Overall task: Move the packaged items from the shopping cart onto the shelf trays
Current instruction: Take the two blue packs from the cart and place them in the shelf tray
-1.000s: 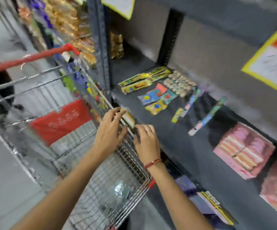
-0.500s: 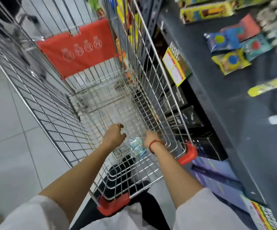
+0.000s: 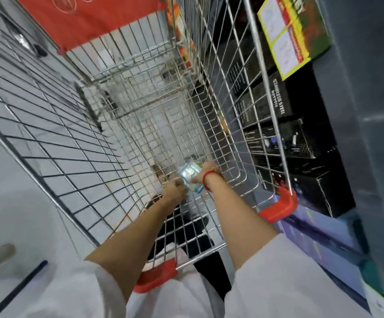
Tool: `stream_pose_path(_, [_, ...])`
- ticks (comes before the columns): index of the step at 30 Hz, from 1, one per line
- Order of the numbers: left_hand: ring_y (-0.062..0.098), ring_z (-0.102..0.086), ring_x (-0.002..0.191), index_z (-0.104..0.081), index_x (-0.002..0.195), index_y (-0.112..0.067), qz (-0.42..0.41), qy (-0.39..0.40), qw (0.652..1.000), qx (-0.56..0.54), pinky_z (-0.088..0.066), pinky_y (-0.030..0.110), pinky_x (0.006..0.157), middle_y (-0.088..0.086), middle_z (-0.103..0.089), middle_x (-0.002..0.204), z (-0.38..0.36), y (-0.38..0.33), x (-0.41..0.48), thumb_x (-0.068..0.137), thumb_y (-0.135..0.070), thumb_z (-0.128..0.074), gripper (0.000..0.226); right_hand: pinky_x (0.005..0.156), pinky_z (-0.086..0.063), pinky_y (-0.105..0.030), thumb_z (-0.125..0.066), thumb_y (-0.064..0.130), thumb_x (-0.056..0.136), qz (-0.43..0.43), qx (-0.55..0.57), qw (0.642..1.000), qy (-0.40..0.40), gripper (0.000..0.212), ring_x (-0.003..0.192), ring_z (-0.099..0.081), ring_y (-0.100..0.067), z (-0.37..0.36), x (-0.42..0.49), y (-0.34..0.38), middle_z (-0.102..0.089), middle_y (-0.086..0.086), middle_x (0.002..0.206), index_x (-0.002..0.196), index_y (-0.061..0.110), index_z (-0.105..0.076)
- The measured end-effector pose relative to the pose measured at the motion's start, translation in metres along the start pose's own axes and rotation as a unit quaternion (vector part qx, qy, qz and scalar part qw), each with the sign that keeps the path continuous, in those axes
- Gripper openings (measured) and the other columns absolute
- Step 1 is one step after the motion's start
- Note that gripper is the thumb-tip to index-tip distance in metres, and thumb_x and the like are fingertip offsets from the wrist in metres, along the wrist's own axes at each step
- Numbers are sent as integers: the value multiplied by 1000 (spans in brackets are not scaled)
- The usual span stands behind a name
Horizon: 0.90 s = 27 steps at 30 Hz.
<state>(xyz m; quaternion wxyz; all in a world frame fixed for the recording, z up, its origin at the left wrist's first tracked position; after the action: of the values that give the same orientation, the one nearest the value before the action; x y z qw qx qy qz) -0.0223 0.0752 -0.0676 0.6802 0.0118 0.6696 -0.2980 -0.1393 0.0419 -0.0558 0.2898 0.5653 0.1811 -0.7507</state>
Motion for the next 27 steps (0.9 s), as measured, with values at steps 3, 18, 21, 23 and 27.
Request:
stream_pose_path(3, [8,-41,56,-49,68,-20,-21,-3,999,-25,-39,9,39,-2,-49,67,5,-3,-4,90,-2,-55,29,100,-48,-43,-72,16,78,22,31,999,4,58,115,-57,-32,8,-2,6,-55,-20,130,127,-2,-47])
stream_pose_path(18, [15,-50,60,-47,72,-11,-47,-60,987,-145,-46,26,59,6,-54,74,74,-41,-33,94,-2,-50,23,58,-45,-21,-61,0,85,130,260,955,-57,32,60,-46,-9,55,-73,18,-60,-17,118,116,-3,-55])
stream_pose_path(21, [15,-53,60,-46,72,-14,-60,-108,976,-182,-48,25,60,6,-56,74,81,-47,-47,91,0,-56,25,54,-42,-16,-60,3,86,162,278,943,-85,33,60,-45,-7,64,-99,14,-58,-19,123,118,-3,-53])
stream_pose_path(23, [14,-55,61,-46,74,-14,-76,-120,968,-204,-50,24,58,5,-56,77,80,-54,-59,89,2,-56,25,65,-44,-17,-59,3,86,194,279,934,-109,32,70,-52,-10,71,-123,12,-58,-19,124,118,-4,-54])
stream_pose_path(27, [5,-57,43,-49,72,-12,-138,-105,956,-236,-48,15,42,6,-55,70,75,-71,-93,91,6,-52,26,63,-43,0,-62,2,85,264,285,905,-172,30,80,-62,-14,85,-173,-4,-62,-20,116,113,-8,-56])
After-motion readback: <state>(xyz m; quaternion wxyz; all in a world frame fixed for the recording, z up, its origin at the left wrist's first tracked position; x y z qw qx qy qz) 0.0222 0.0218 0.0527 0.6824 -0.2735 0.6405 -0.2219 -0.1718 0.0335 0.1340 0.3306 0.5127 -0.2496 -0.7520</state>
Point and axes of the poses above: each hand's wrist, its own x-axis towards the middle knuckle, its own z-axis out of the back of the hand, y = z × x, the point moved 7 cm from there along x, towards the middle knuckle
